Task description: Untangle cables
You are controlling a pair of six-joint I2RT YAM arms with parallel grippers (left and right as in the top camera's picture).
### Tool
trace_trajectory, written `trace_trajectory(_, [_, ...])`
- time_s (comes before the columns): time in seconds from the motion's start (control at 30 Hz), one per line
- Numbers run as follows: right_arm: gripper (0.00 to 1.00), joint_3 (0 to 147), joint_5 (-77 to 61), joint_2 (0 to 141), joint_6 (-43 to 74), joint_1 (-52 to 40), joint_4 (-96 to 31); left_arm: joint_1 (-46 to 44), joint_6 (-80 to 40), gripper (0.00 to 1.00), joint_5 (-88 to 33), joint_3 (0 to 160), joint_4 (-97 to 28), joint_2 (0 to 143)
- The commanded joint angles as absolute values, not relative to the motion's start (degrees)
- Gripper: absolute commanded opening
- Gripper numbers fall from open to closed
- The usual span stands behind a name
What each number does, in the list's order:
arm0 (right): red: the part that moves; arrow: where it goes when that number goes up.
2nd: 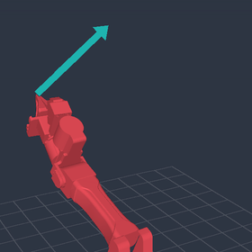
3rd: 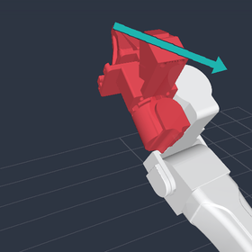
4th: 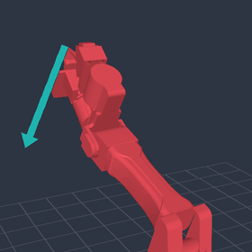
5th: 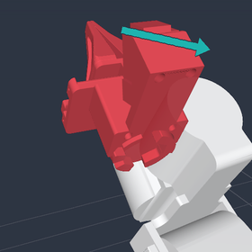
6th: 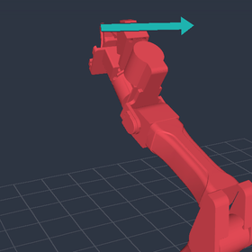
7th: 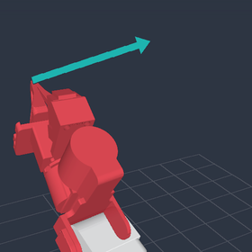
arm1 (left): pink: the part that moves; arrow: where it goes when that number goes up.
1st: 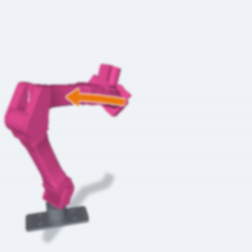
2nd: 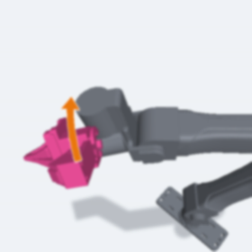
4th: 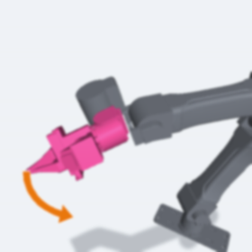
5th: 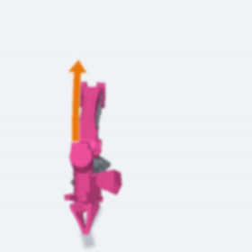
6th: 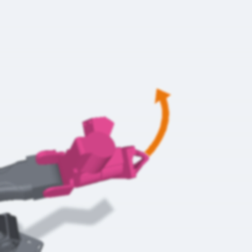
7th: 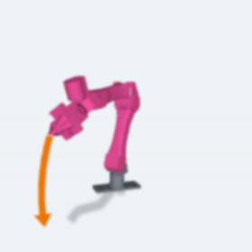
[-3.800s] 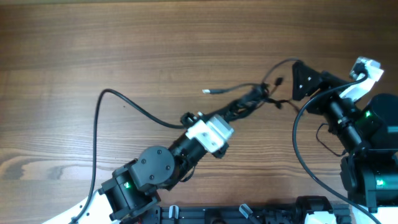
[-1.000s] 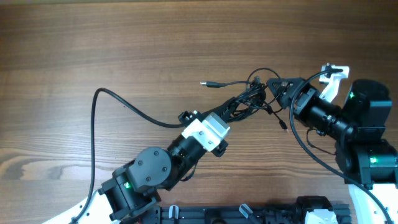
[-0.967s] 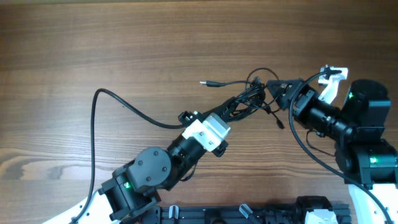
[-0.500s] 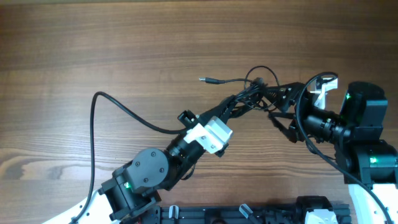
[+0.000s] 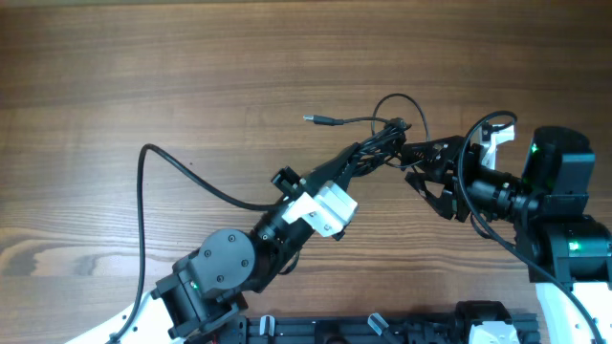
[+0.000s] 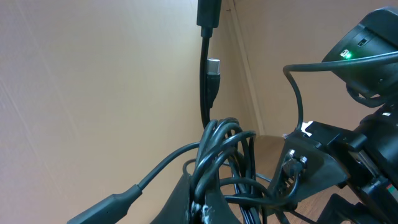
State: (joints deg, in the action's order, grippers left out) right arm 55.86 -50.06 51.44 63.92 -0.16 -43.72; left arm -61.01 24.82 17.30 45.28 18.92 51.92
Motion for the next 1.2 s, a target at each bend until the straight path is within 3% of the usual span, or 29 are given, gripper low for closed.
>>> trace_trajectory(0.0, [0.57,55.81,-48.90,51.55,64.71,0.08,-43.62,-60.93,25.76,0.04,17.39,46.52,19.53,51.77])
trace_trajectory(0.17, [0.43,55.81,-45.87,51.55,65.17,0.08,-43.55,-60.90,25.69,0.04,14.52,46.52,19.46,51.77])
trace_trajectory(0.33, [0.20,55.81,-44.77,51.55,66.15,0.08,-42.19,-60.90,24.86,0.04,12.84,46.52,18.98,51.77])
trace_trajectory(0.5, [0.10,55.81,-44.16,51.55,66.17,0.08,-40.95,-60.93,23.35,0.04,12.23,46.52,18.61,51.77])
trace_trajectory(0.63, [0.11,55.81,-42.11,51.55,65.98,0.08,-40.99,-60.90,23.38,0.04,12.25,46.52,18.61,51.77])
trace_trajectory(0.73, [0.38,55.81,-38.39,51.55,63.86,0.08,-41.01,-60.90,23.35,0.04,12.27,46.52,18.61,51.77])
trace_trajectory(0.8, [0.45,55.81,-37.23,51.55,59.40,0.08,-41.01,-60.90,23.22,0.04,13.19,46.52,18.63,51.77])
trace_trajectory(1.07, [0.52,55.81,-37.04,51.53,38.92,0.08,-40.95,-60.90,16.95,0.04,18.46,46.52,18.63,51.77])
trace_trajectory(1.17, [0.53,55.81,-36.99,51.53,32.14,0.08,-40.97,-60.90,8.34,0.04,24.60,46.52,18.63,51.77])
